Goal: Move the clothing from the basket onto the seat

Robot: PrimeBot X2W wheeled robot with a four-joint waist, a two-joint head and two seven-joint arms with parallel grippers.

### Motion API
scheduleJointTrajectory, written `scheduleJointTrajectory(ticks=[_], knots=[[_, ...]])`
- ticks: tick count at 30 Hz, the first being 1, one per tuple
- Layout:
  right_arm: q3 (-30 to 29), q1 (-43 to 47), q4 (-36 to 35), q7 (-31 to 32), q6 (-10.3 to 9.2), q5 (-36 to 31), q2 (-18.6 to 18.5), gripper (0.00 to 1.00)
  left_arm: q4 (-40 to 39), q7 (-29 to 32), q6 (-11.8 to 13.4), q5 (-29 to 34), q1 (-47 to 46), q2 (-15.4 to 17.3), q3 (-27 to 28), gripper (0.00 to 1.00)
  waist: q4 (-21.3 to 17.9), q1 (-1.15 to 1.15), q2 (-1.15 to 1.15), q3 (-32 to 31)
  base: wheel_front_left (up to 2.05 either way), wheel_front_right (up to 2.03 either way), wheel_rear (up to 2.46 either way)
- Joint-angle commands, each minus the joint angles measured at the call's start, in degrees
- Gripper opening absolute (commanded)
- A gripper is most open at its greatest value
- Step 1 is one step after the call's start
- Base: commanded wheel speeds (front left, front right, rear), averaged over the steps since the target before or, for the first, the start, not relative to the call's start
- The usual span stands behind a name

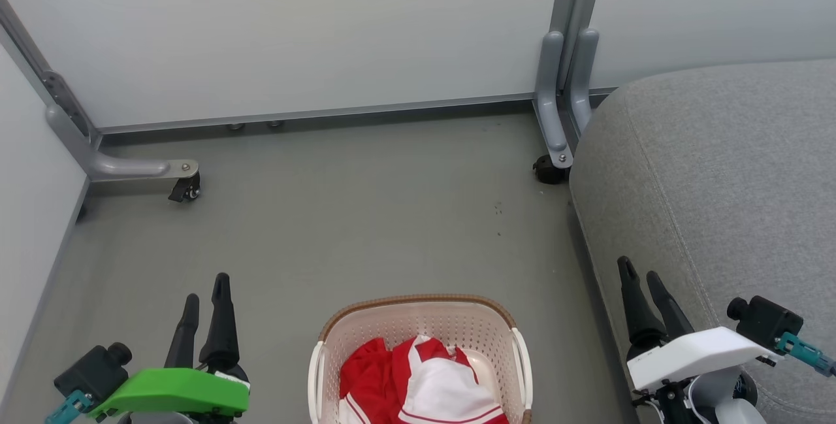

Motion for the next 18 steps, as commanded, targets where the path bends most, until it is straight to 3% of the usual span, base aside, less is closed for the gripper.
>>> scheduleJointTrajectory(ticks=[1, 18], knots=[[0.43, -0.04, -0.98, -0.64, 0.12, -2.31, -0.27, 1.00, -1.00, -0.62, 0.18, 1.94, 0.27, 0.27, -0.38, 1.00, 0.00, 0.00, 0.00, -0.13, 0.00, 0.00, 0.00], [2.90, 1.25, -1.65, -3.46, 0.14, -14.63, -0.93, 1.00, -1.68, -3.46, 0.78, 12.27, 1.95, 0.34, -2.22, 1.00, 0.02, 0.00, 0.00, -0.82, 0.00, 0.00, 0.00]])
